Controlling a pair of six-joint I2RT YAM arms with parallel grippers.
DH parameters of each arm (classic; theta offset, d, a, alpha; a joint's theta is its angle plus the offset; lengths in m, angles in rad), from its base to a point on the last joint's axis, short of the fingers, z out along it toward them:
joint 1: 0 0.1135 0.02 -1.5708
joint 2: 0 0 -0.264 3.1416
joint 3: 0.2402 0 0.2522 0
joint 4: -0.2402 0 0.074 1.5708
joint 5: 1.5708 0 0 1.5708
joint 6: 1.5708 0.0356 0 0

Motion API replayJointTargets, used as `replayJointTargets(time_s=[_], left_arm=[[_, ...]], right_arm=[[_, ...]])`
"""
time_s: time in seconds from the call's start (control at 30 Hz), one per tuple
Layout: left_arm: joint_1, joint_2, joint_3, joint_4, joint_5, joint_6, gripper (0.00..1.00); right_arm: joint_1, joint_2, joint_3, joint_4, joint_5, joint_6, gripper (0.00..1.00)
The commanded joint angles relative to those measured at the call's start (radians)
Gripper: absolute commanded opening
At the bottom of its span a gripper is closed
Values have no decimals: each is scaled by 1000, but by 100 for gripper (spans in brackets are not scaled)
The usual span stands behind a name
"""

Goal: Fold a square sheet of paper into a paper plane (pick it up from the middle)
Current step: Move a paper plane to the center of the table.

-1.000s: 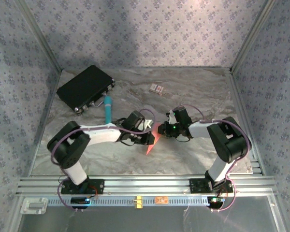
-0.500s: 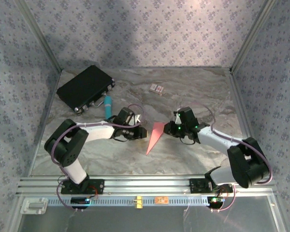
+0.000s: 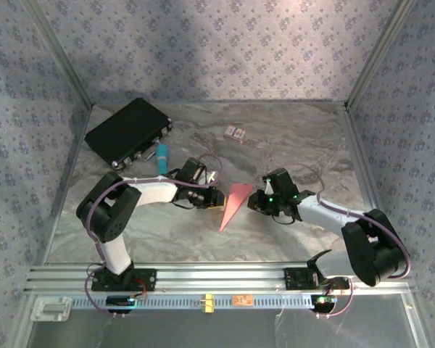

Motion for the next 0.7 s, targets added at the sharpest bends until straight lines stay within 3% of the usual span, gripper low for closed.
replayJointTargets(time_s=[0.0, 0.67], left_arm=[[-15, 29, 31, -52, 51, 43, 27], [-63, 59, 45, -56, 33, 45, 31]], right_arm=[[7, -3, -14, -2, 35, 19, 20], [33, 62, -37, 107, -2, 36, 20]])
